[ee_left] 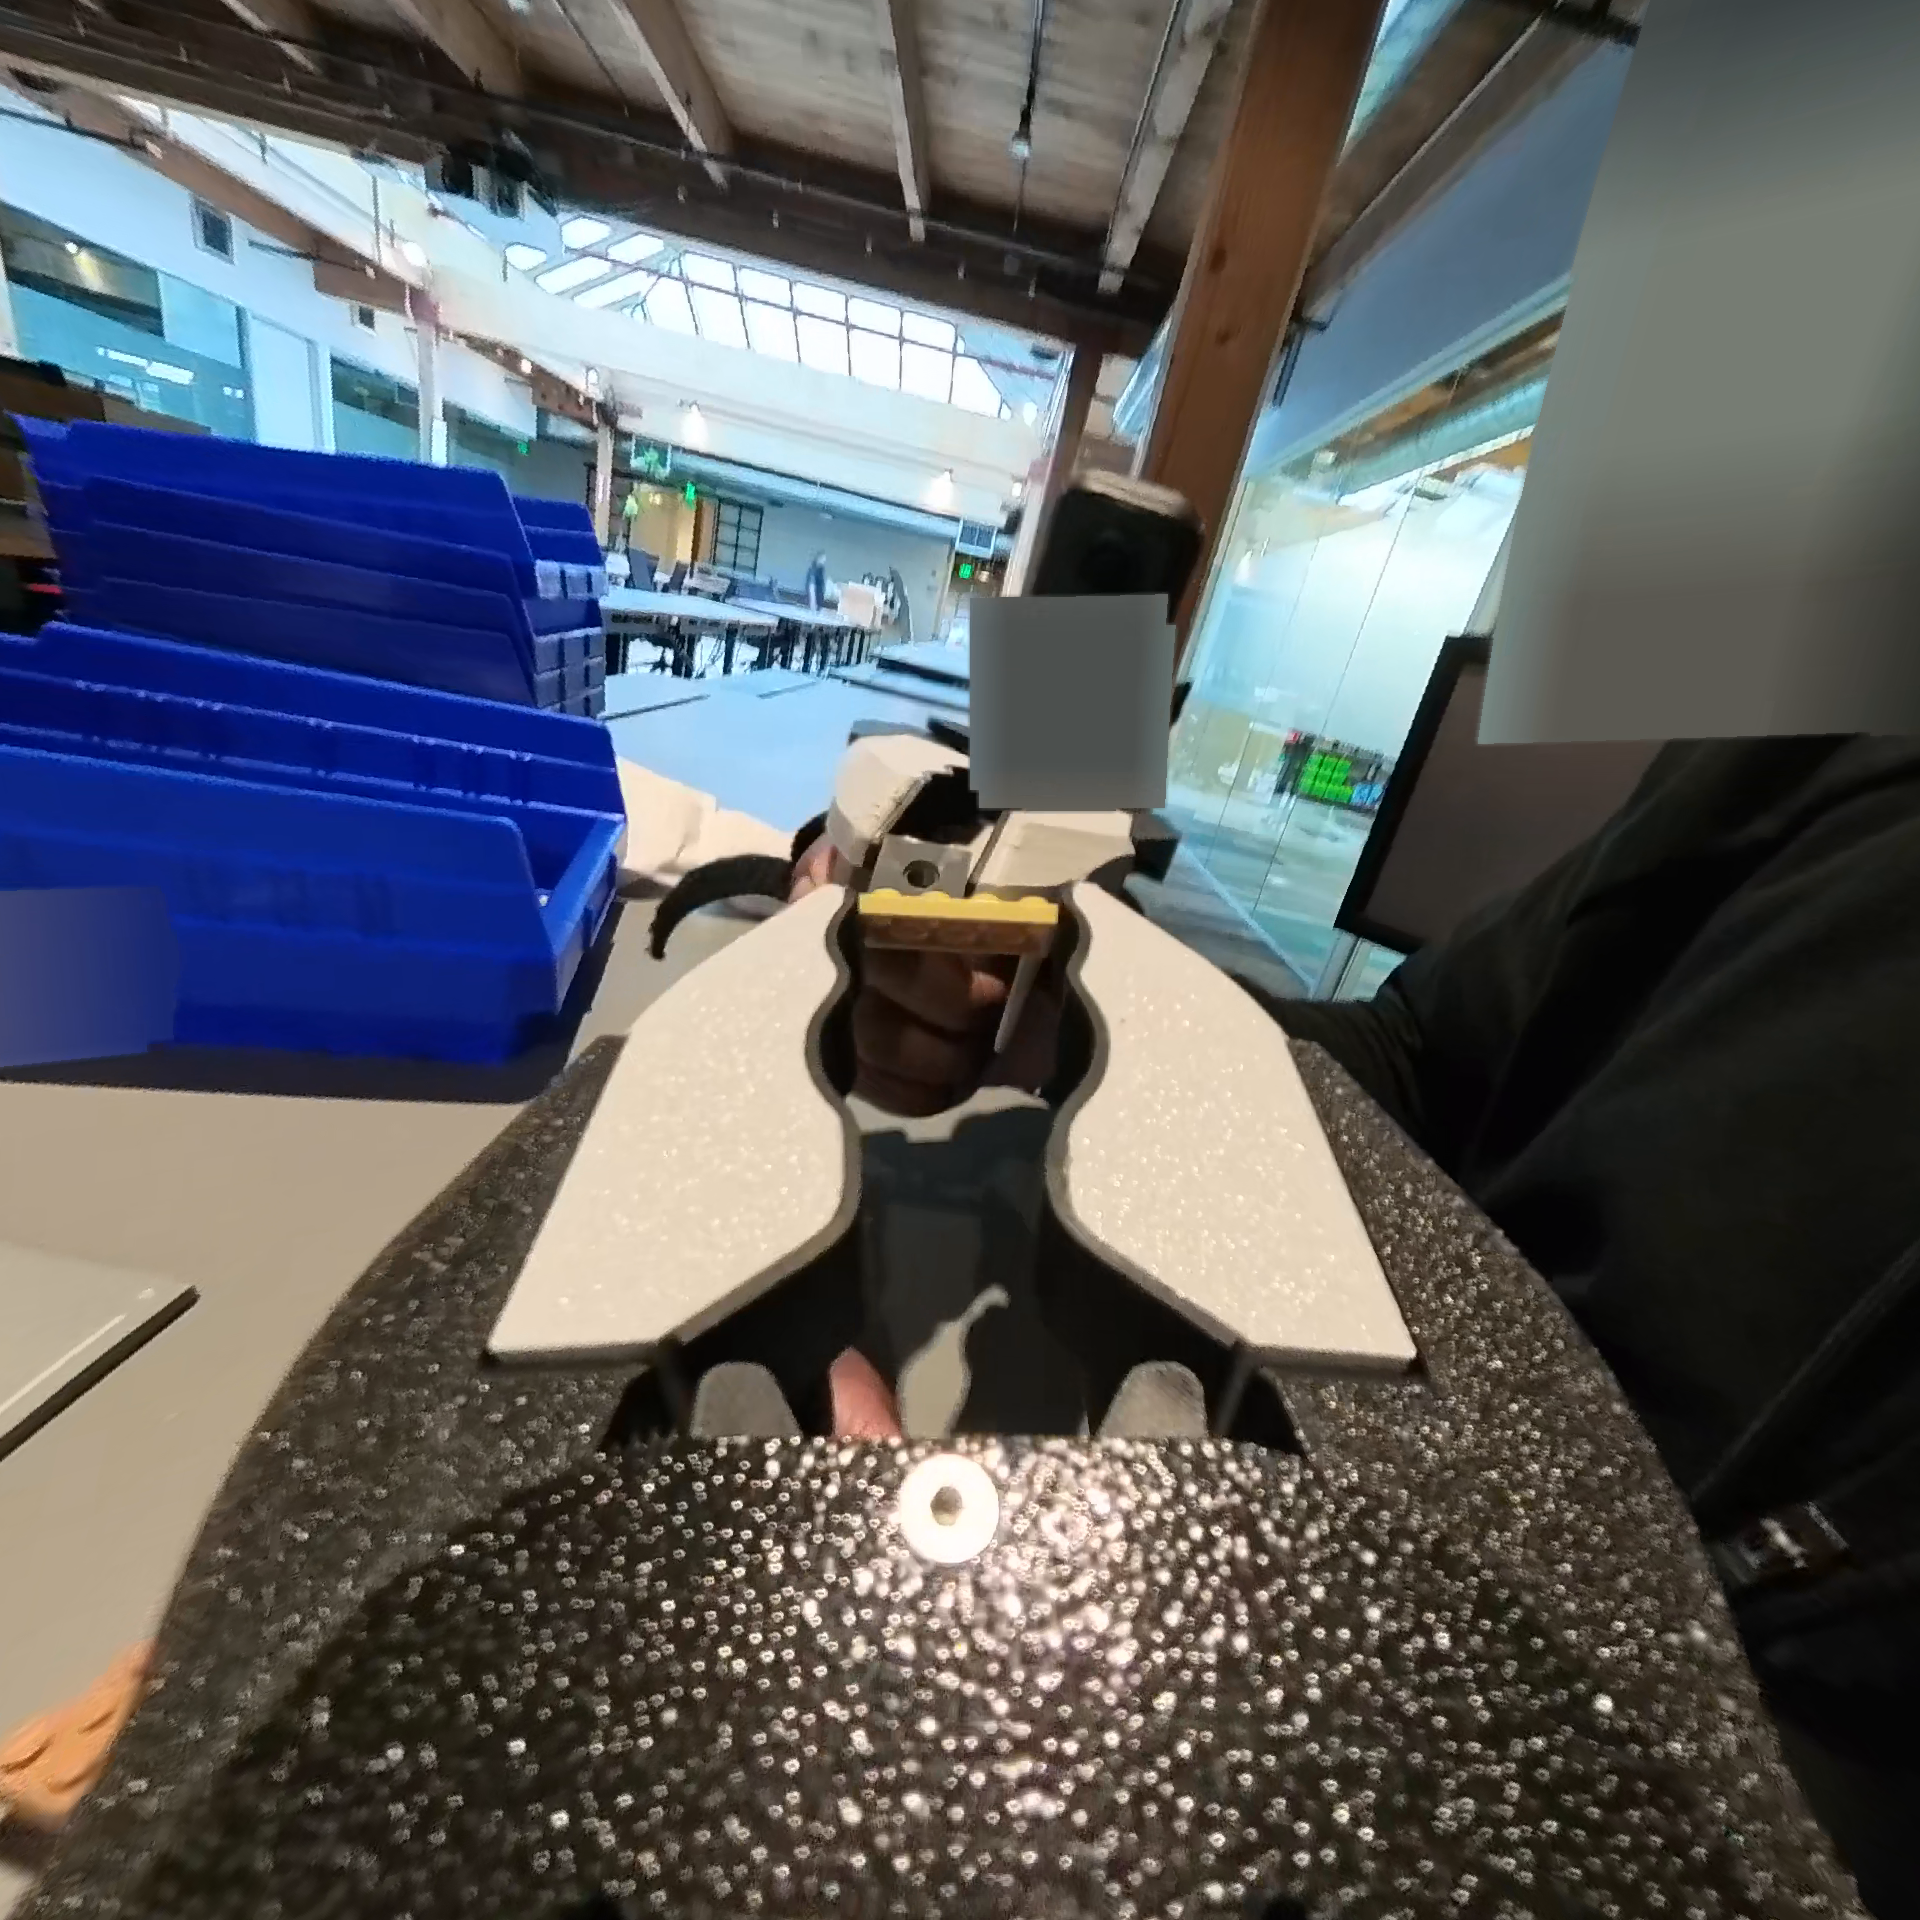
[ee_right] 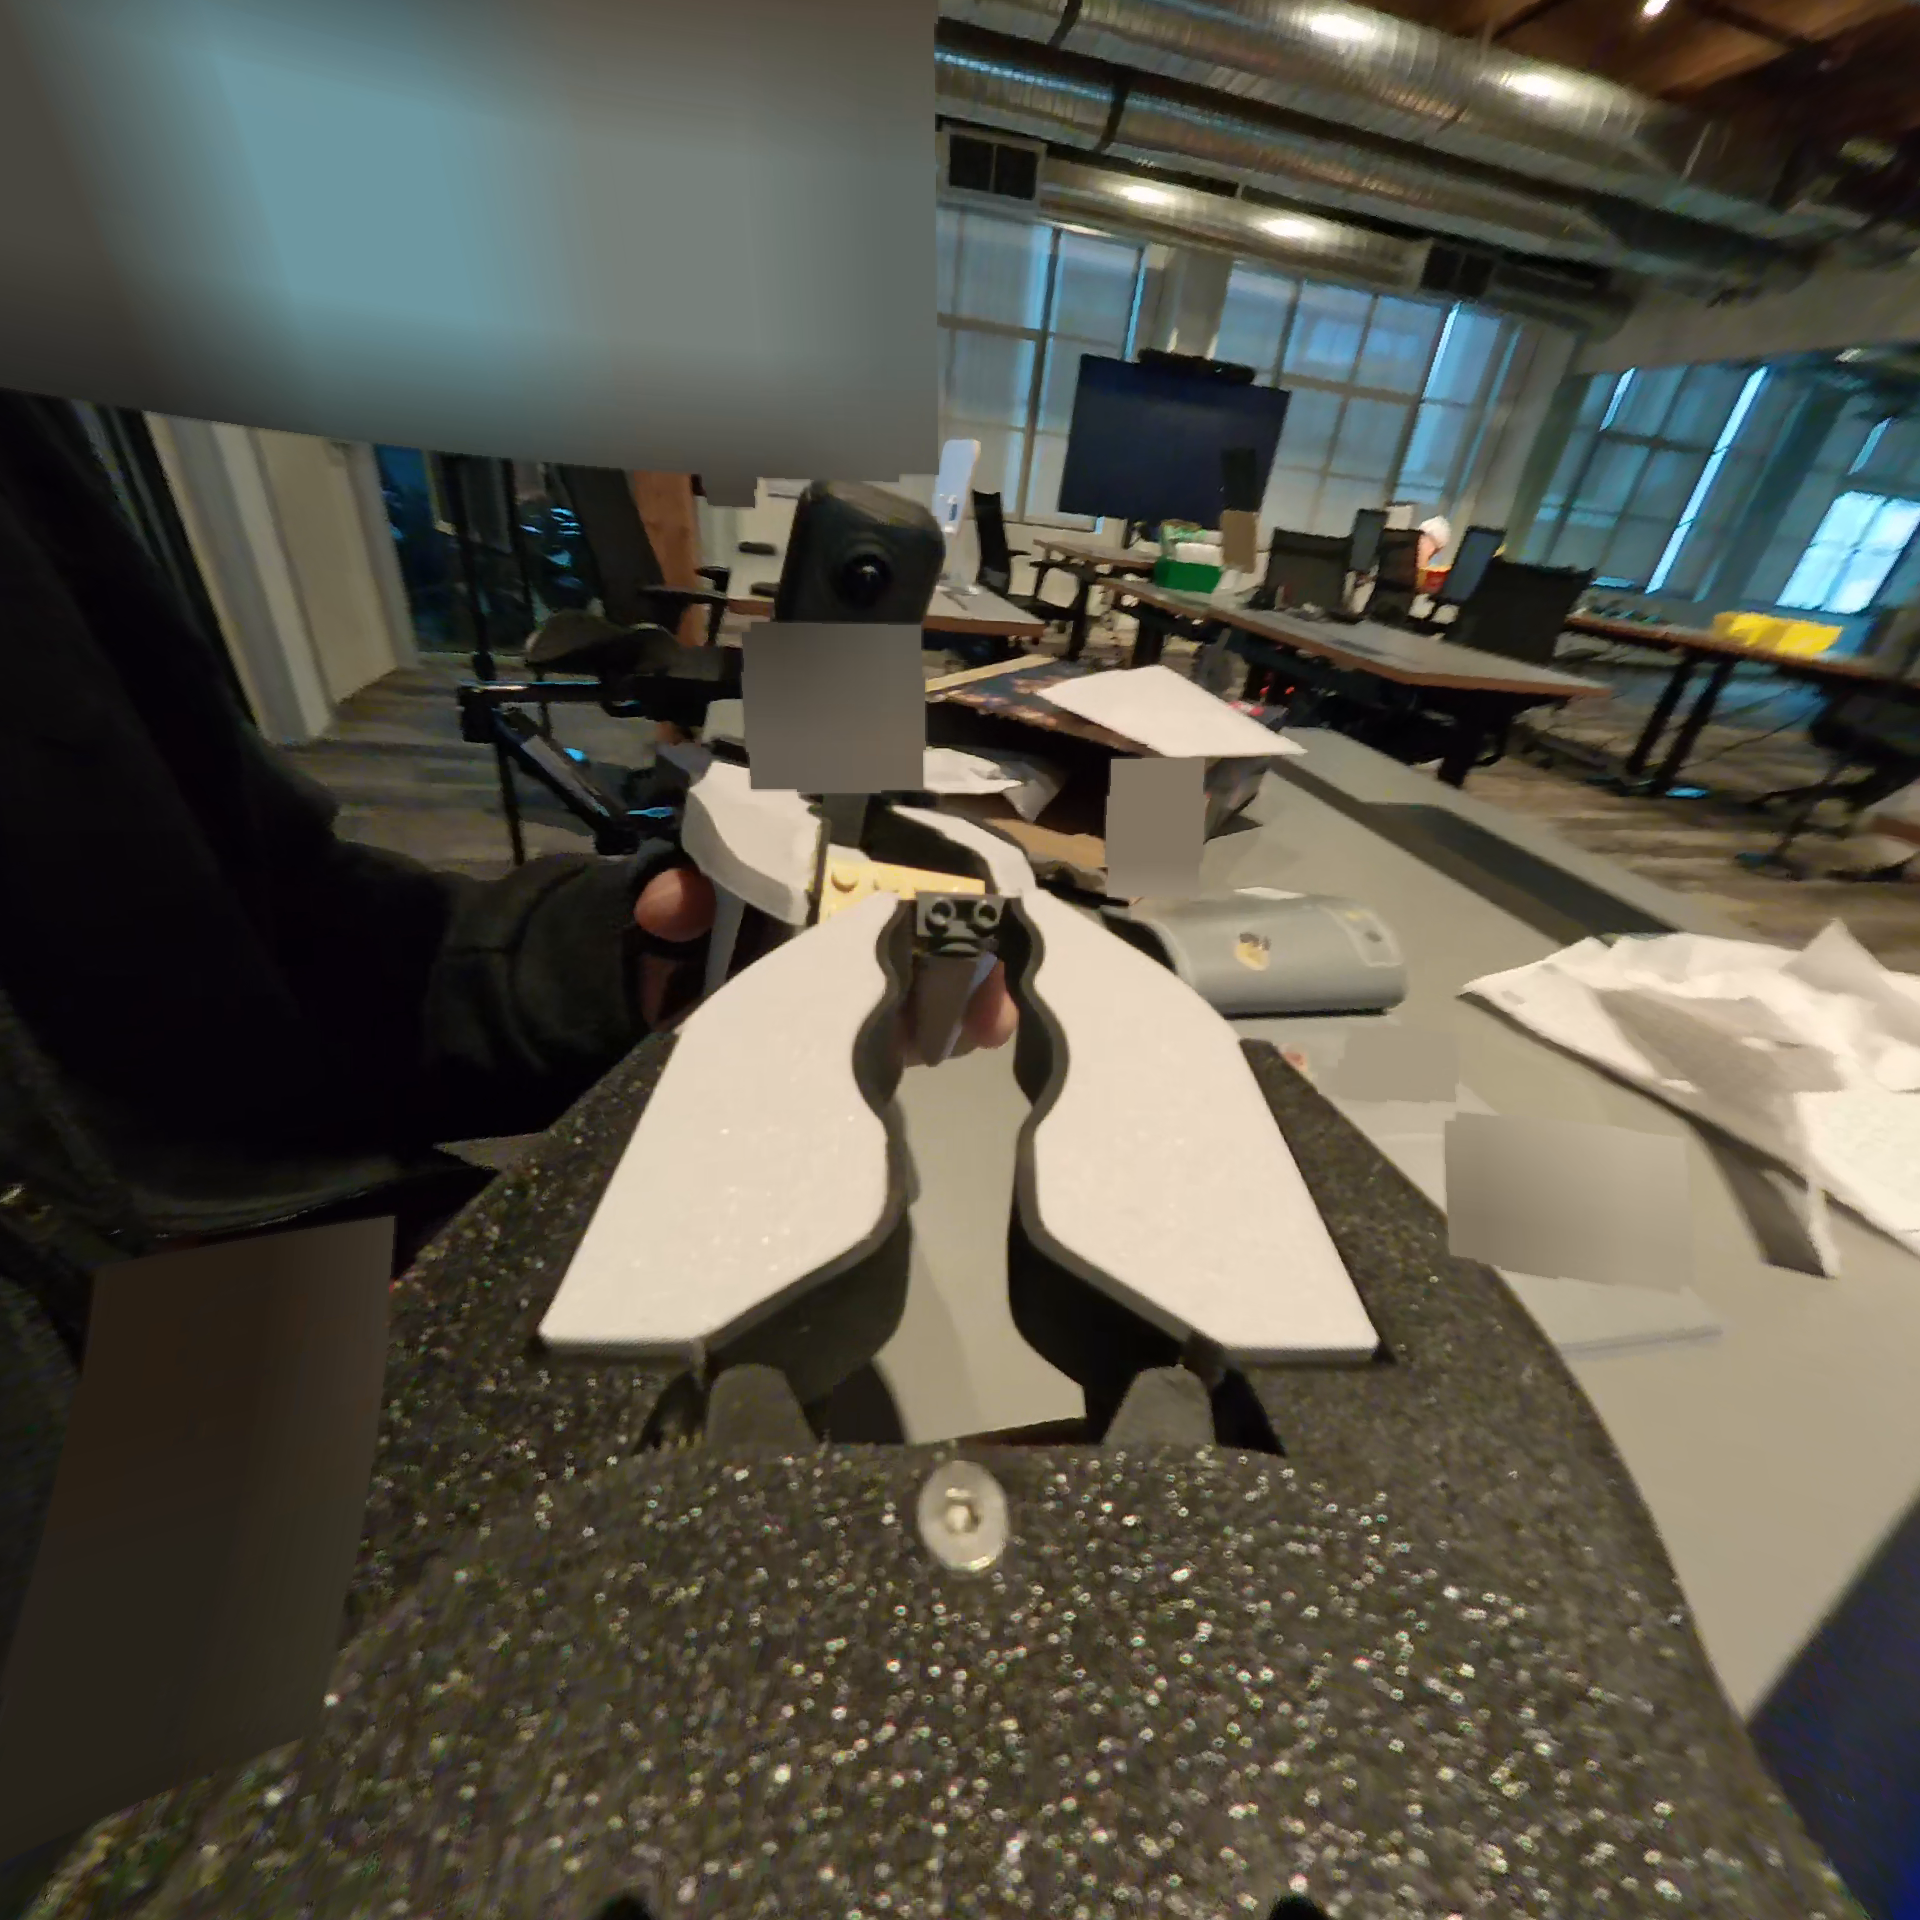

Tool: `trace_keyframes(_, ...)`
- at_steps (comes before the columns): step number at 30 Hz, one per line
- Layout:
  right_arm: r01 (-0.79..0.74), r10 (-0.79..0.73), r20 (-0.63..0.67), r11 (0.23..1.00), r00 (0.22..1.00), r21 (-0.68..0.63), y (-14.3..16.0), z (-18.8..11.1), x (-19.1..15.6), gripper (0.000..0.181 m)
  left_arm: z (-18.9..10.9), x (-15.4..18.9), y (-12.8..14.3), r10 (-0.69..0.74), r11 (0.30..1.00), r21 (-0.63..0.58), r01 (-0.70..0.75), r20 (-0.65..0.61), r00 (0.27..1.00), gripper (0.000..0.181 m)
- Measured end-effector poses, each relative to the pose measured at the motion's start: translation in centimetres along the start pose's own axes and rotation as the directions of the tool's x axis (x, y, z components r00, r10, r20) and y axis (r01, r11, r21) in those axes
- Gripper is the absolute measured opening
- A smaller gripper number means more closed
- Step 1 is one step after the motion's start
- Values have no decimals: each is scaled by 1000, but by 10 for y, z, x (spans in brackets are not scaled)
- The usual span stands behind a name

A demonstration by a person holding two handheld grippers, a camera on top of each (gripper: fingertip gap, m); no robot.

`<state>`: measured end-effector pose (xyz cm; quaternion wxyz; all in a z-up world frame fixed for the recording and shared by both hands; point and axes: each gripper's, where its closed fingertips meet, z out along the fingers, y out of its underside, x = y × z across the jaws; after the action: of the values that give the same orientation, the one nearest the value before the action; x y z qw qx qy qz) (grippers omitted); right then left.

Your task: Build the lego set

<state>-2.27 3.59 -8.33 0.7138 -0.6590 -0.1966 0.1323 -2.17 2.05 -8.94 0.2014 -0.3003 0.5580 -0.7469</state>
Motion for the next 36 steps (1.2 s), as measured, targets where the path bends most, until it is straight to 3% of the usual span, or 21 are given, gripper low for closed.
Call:
trace_keyframes(19,-23,22,29,999,999,31,-16,0,-10,16,-1,13,-14,68,992,113,-62,-50,996,34)
trace_keyframes(26,75,-74,-14,995,997,58,-25,-7,-9,15,-3,14,-18,25,989,150,-12,-83,996,34)
trace_keyframes(31,236,-235,-61,972,970,9,-19,-3,-13,15,-8,9,-29,-67,970,225,89,-102,992,34)
trace_keyframes(36,248,-247,-72,969,966,9,-15,0,-14,16,-9,7,-30,-84,967,233,107,-107,991,34)
